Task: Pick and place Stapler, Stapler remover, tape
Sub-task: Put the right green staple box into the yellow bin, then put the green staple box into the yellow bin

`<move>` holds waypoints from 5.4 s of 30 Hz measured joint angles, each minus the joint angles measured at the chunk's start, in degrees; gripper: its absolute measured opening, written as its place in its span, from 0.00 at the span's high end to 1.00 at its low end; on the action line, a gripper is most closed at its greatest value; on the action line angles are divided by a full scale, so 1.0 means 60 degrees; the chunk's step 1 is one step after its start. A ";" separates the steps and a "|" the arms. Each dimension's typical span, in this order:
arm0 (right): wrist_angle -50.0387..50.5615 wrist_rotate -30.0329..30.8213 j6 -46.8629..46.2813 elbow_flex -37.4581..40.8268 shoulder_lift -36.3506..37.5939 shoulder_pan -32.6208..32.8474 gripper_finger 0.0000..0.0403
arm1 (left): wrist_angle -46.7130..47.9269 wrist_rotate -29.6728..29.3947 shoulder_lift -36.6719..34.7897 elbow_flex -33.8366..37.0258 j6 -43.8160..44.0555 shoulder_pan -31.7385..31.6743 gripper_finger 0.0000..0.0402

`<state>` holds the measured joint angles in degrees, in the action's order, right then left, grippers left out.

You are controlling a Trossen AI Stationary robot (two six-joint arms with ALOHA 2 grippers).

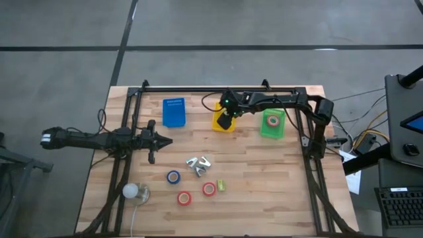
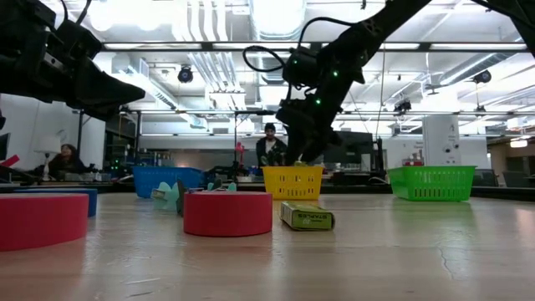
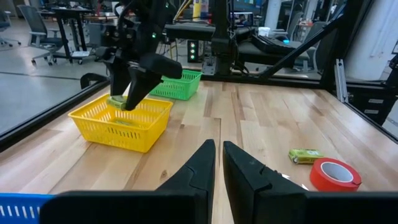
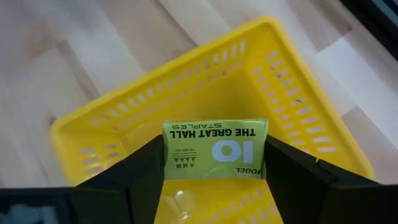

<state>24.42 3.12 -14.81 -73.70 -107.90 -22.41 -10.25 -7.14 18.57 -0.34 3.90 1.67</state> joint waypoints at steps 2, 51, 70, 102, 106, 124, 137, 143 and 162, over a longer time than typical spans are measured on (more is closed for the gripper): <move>-0.0087 0.0043 -0.0077 0.0069 0.0000 -0.0006 0.39 | -0.0008 0.0000 0.0000 0.0000 -0.0001 0.0000 0.91; -0.0202 -0.0533 0.1612 0.0323 0.0920 0.3145 0.16 | 0.0005 -0.0002 0.0004 0.0000 -0.0001 -0.0002 0.91; -0.1118 0.0162 0.0781 0.0738 0.0022 0.6530 0.06 | 0.0001 -0.0002 0.0004 0.0000 0.0001 0.0000 0.91; -0.2647 0.0729 -0.0220 0.0951 -0.1307 0.7588 0.05 | 0.0005 -0.0001 0.0004 0.0000 -0.0001 -0.0002 0.91; -0.2630 0.0767 -0.0214 0.0923 -0.1340 0.7591 0.07 | 0.0015 -0.0003 0.0015 0.0000 0.0001 -0.0004 0.91; -0.2582 0.0758 0.0005 0.0937 -0.1315 0.7507 0.29 | 0.0008 0.0000 0.0018 0.0000 -0.0002 0.0000 0.91; -0.1677 0.0840 0.0348 0.0964 -0.0806 0.6935 0.41 | 0.0001 0.0000 0.0022 0.0000 -0.0002 0.0000 0.91; -0.1307 0.1332 0.0828 0.0964 0.0042 0.6539 0.41 | 0.0007 -0.0002 0.0025 0.0000 -0.0001 -0.0004 0.91; -0.1460 0.1052 0.2751 0.0945 0.1797 0.2557 0.40 | 0.0010 -0.0002 0.0025 0.0000 -0.0001 0.0000 0.91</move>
<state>15.67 9.43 1.69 -68.03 -97.12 -7.07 -10.19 -7.15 18.72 -0.34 3.89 1.67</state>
